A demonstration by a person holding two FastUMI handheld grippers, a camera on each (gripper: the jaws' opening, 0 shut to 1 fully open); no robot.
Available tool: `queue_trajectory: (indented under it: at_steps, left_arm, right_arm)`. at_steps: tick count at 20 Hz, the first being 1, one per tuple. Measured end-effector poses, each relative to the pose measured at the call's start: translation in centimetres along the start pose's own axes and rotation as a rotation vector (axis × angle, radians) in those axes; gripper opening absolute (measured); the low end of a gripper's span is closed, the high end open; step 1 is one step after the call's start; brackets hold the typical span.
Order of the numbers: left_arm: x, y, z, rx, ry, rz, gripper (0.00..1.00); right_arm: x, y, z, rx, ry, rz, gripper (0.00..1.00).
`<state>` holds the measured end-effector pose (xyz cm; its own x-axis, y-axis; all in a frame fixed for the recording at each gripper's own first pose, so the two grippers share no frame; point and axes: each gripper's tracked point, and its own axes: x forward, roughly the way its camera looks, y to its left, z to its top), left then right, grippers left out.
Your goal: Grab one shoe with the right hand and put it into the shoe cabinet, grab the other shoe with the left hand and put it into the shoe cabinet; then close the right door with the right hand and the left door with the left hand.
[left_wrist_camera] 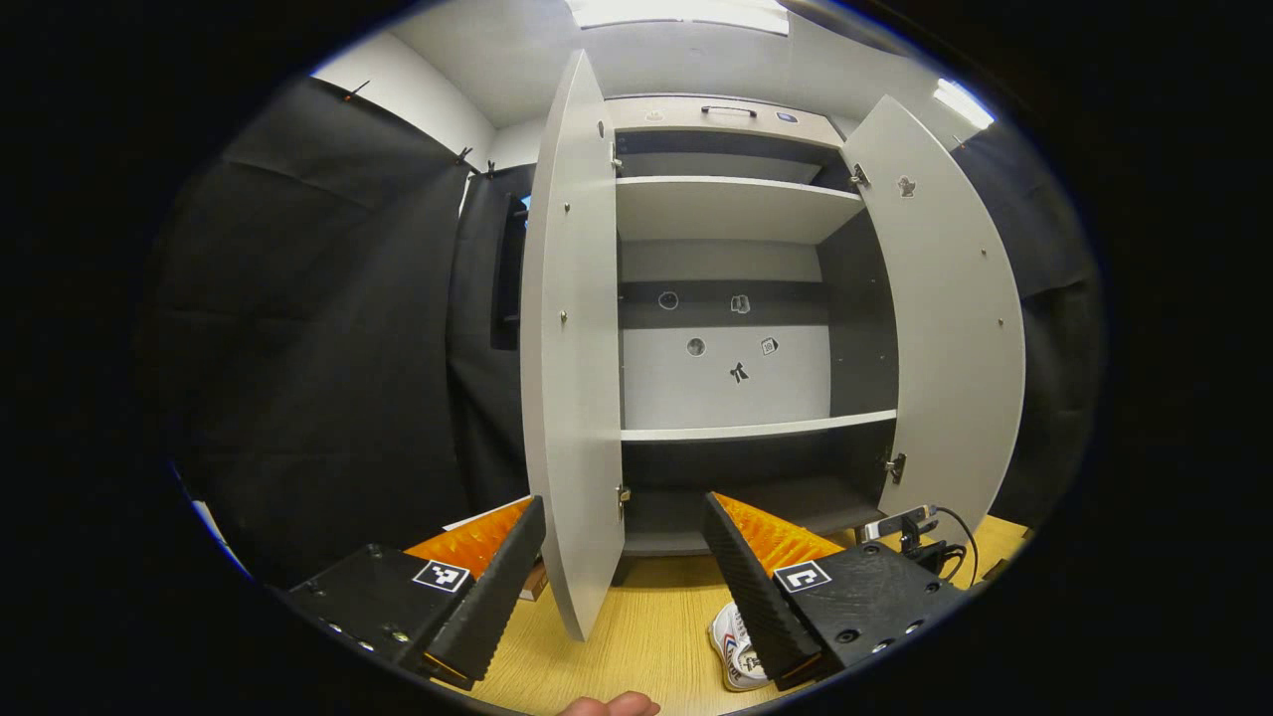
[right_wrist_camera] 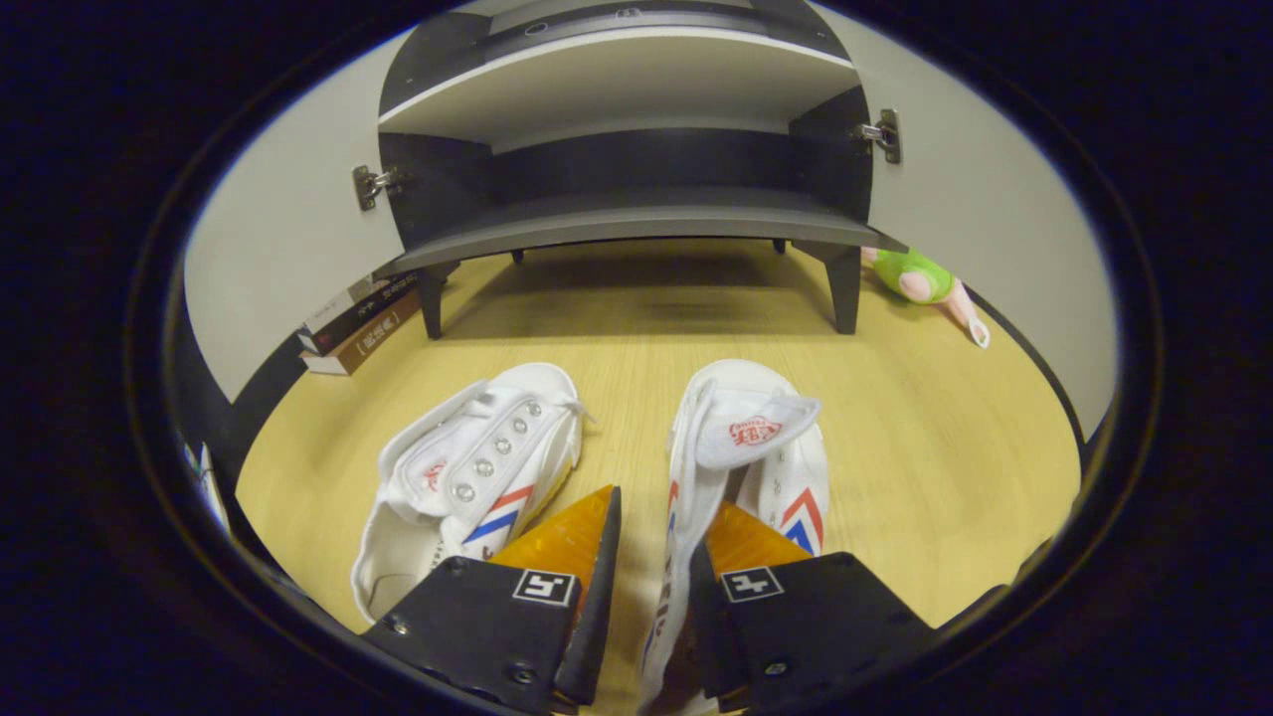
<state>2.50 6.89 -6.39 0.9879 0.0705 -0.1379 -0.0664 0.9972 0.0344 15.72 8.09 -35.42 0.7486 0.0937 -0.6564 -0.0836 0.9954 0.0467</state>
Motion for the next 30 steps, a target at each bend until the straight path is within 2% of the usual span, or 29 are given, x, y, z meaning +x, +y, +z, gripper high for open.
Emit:
queue_trajectory:
  at_steps: [1,2,4,5,9,13,17,20,25,30]
  left_arm:
    - [0.0,0.0,-0.1,0.002,0.002,0.000,0.95]
    - [0.1,0.0,-0.2,0.003,0.004,0.000,0.95]
    - [0.1,0.1,-0.4,0.007,0.010,0.001,0.95]
    - [0.1,0.0,-0.4,0.008,0.013,0.000,0.95]
    - [-0.2,-0.5,-0.7,0.015,0.023,-0.011,0.95]
    - [-0.6,-1.2,-1.1,0.023,0.031,-0.024,0.95]
    - [-0.7,-2.4,-0.8,0.008,0.018,-0.046,0.95]
    - [-0.9,-3.4,-0.6,-0.011,0.005,-0.066,0.95]
    - [-1.3,-4.8,0.3,-0.019,-0.025,-0.089,0.95]
    - [-1.8,-5.6,0.3,-0.003,-0.037,-0.098,0.95]
  right_arm:
    - [0.3,-0.2,0.0,-0.007,-0.003,-0.010,0.37]
    - [0.7,-0.5,0.1,-0.013,-0.007,-0.023,0.29]
    - [1.1,-0.7,0.2,-0.012,-0.013,-0.029,0.23]
    - [1.2,-0.9,0.2,-0.017,-0.023,-0.029,0.16]
    - [0.8,-1.3,0.6,0.007,-0.061,-0.008,0.06]
    - [-1.0,-2.0,1.9,-0.086,-0.137,-0.015,0.04]
    - [-5.2,-1.5,5.3,-0.169,-0.258,-0.022,0.04]
    - [-9.4,-0.8,8.5,-0.162,-0.339,0.007,0.04]
    - [-15.3,-0.8,12.8,-0.179,-0.402,0.012,0.04]
    - [-18.3,0.1,19.3,-0.236,-0.467,0.037,0.04]
